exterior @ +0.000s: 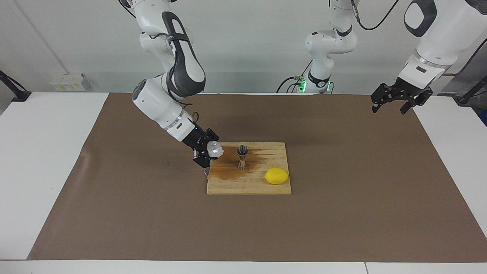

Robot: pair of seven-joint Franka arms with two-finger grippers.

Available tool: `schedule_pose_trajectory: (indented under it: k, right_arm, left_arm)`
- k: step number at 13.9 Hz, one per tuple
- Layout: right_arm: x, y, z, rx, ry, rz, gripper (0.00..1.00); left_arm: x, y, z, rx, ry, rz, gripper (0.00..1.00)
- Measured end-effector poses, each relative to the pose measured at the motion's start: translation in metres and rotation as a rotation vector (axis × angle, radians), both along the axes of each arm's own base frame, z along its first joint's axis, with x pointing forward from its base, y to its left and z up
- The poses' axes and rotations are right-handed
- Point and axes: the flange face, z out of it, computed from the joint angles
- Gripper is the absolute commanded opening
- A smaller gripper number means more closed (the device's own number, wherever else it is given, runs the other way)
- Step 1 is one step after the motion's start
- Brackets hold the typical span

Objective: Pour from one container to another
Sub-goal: 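Carry the white cup back with the right gripper and lower it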

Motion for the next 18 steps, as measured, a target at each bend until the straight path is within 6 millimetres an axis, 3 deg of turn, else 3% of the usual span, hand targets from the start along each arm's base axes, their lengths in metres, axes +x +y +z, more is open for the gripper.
schedule_pose_trajectory:
  k: [3,6,9,11,15,17,18]
  right_arm:
    - [0.001,-0.037,-0.003,0.092,0.031,0.015,0.0]
    - [-0.005,-0.101,-0.018,0.169,0.068,0.052,0.0]
    - [-0.025,-0.156,-0.047,0.255,0.081,0.055,0.0]
    - [-0.04,-0.171,-0.074,0.313,0.057,0.056,0.0]
    - [-0.057,-0.197,-0.15,0.375,0.019,0.089,0.0]
    - [-0.06,-0.203,-0.166,0.375,0.002,0.104,0.0]
    - [-0.06,-0.204,-0.169,0.372,-0.006,0.108,0.21]
  left_arm:
    - [0.0,0.0,0.0,0.0,0.0,0.0,1.0]
    - [0.0,0.0,0.0,0.0,0.0,0.0,1.0]
    - [0.0,0.0,0.0,0.0,0.0,0.0,1.0]
    - [0.0,0.0,0.0,0.0,0.0,0.0,1.0]
    - [0.0,0.0,0.0,0.0,0.0,0.0,1.0]
    - [0.0,0.0,0.0,0.0,0.0,0.0,1.0]
    - [0.0,0.0,0.0,0.0,0.0,0.0,1.0]
